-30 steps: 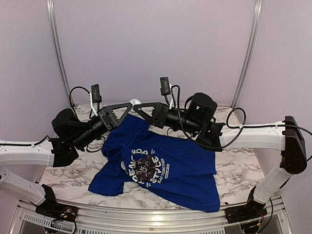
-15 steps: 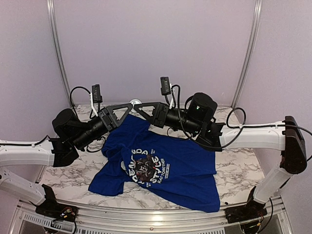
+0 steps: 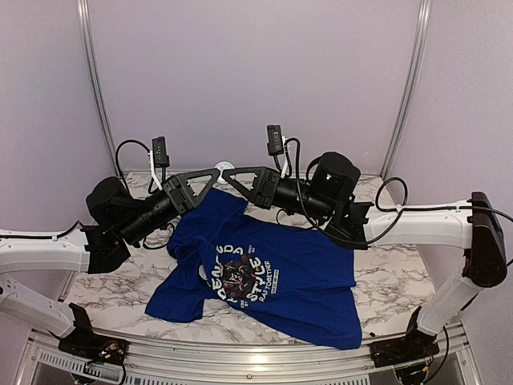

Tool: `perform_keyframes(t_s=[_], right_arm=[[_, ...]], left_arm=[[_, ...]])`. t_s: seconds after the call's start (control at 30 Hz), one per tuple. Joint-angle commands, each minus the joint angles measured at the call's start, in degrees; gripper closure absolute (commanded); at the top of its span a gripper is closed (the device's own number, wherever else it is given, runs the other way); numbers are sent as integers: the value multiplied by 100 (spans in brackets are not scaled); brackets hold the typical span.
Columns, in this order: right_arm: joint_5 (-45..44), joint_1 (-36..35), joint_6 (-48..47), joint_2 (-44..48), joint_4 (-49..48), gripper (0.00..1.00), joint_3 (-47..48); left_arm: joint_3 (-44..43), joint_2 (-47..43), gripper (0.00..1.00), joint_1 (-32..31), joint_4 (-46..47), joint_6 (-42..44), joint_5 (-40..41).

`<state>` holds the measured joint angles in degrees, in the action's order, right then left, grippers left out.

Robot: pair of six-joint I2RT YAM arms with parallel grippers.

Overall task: Remove the brooch from the garment
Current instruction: Close the brooch securely.

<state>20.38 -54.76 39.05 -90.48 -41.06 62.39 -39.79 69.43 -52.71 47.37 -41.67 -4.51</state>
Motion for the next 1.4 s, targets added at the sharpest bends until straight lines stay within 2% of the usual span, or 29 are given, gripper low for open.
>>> perform_keyframes(t_s=[0.0,1.37], right_arm=[[-392,79,32,171,52,92,-44],[-962,80,375,176,-371,96,-200]], left_arm=[[-177,58,100,-72,0,133,-161],[-241,123,100,-319,-149,227,289]])
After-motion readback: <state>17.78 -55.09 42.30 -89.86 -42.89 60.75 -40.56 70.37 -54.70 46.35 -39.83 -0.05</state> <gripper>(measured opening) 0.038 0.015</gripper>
